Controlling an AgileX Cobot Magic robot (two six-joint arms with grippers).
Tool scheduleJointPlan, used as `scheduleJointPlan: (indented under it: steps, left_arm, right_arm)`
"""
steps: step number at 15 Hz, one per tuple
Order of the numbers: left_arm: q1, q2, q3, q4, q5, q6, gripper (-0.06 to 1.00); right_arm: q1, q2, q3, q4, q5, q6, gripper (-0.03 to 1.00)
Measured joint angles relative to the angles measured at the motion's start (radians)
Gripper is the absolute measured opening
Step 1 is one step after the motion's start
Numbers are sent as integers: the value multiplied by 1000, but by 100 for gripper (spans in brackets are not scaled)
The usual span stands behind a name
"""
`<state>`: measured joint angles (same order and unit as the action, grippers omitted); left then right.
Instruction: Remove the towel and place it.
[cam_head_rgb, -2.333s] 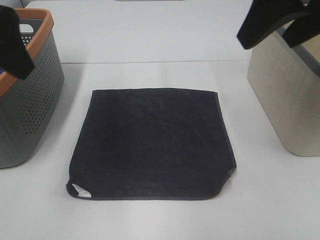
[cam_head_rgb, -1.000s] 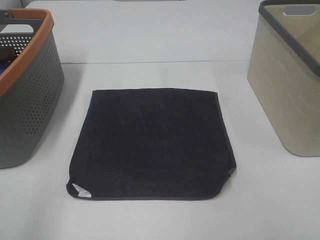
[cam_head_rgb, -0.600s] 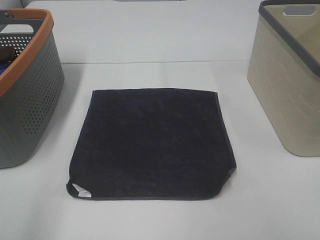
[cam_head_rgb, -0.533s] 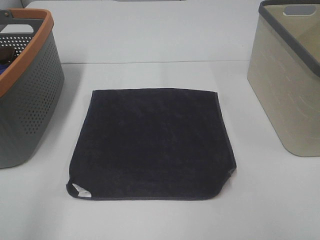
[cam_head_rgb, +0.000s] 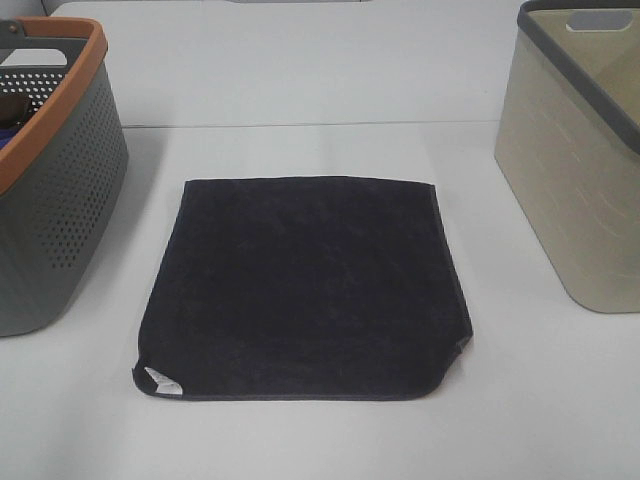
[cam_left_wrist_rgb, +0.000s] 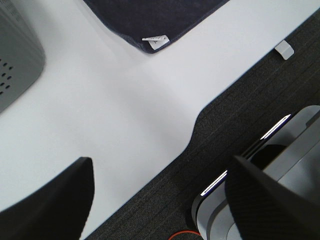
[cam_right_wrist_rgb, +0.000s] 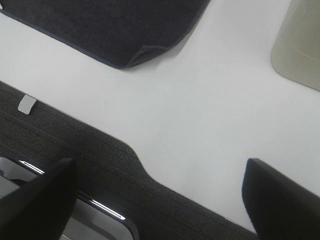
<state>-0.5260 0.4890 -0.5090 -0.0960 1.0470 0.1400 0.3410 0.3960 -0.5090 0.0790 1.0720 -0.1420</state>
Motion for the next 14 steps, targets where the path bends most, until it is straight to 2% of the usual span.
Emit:
scheduleJointPlan:
  steps: [1,2,6,8,11,14]
  left_arm:
    - [23,-16,0,-5,0,0,70]
    - [83,-44,0,-11,0,0,70]
    - [387,-221,0,-12,0,1,70]
    - [501,-328,0,-12,0,1,70]
    - [545,-462,0,-11,1,3,70]
    - [545,-494,0,-11,2,3,70]
  right_arm:
    - [-2,-2,0,0,-1,0,84]
    - [-22,-21,0,1,-2,0,84]
    - [-172,-206,1,4,-3,1,84]
    - [-247,-312,1,4,-3,1,84]
    - [-319,-397,1,7,-3,1,84]
    - [-325,-403,1,13,-3,1,84]
